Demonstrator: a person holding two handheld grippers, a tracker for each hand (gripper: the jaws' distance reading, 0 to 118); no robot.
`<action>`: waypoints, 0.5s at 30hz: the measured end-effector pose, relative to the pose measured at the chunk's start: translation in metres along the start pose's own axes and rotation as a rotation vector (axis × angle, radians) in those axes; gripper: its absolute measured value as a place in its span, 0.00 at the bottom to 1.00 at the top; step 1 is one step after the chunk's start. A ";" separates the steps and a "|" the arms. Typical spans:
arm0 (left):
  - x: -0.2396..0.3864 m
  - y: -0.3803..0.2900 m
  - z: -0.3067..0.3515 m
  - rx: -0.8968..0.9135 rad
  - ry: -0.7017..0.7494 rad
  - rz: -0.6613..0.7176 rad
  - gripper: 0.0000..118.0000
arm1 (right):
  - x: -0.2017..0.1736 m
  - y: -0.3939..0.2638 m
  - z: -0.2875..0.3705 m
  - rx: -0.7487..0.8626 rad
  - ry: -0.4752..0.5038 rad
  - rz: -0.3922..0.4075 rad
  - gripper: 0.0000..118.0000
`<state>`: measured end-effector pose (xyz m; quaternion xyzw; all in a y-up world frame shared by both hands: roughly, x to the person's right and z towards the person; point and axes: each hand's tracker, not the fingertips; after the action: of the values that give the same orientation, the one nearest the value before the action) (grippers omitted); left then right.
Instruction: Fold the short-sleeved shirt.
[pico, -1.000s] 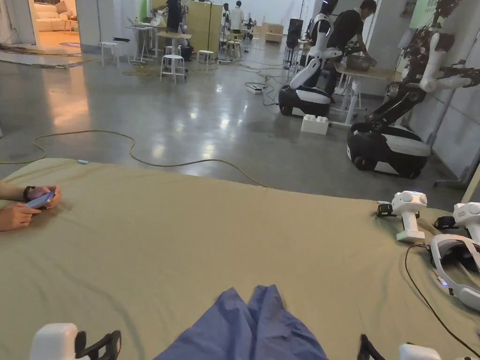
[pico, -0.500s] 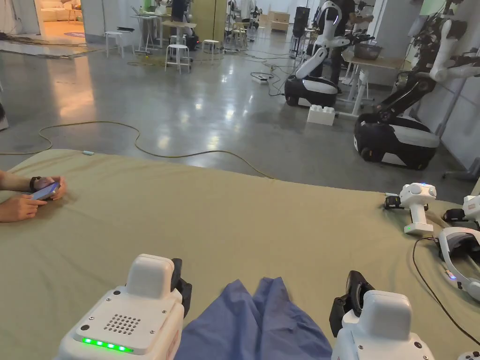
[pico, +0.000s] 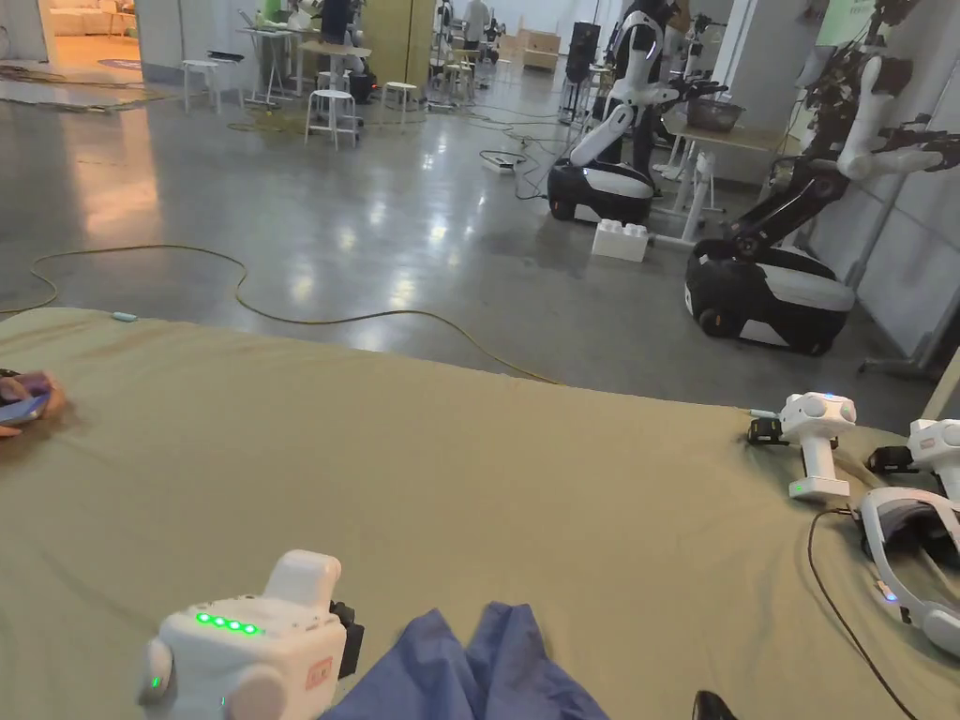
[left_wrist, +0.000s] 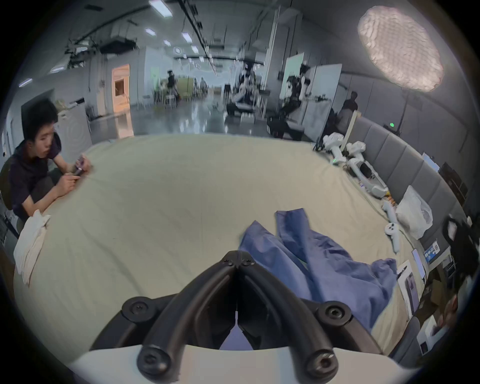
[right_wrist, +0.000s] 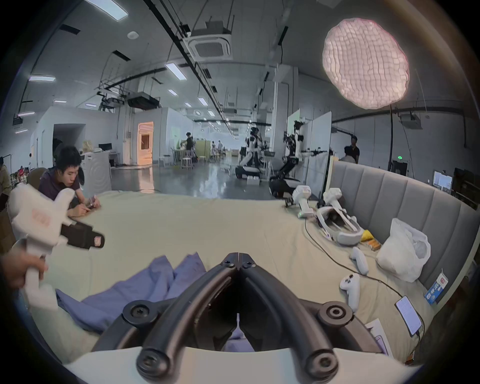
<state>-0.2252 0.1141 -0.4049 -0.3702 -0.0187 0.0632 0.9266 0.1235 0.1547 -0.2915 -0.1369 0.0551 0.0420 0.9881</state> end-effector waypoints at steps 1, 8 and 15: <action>-0.002 0.013 -0.020 -0.038 0.012 -0.002 0.00 | 0.005 -0.004 -0.005 -0.020 -0.010 -0.002 0.00; -0.003 0.068 -0.141 -0.303 -0.169 0.082 0.51 | 0.042 -0.032 -0.030 -0.146 -0.081 -0.009 0.00; 0.027 0.054 -0.215 -0.453 -0.065 0.017 0.54 | 0.071 -0.052 -0.036 -0.219 -0.133 -0.013 0.00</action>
<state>-0.1868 0.0093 -0.5984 -0.5667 -0.0590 0.0771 0.8182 0.1953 0.0997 -0.3204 -0.2413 -0.0165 0.0505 0.9690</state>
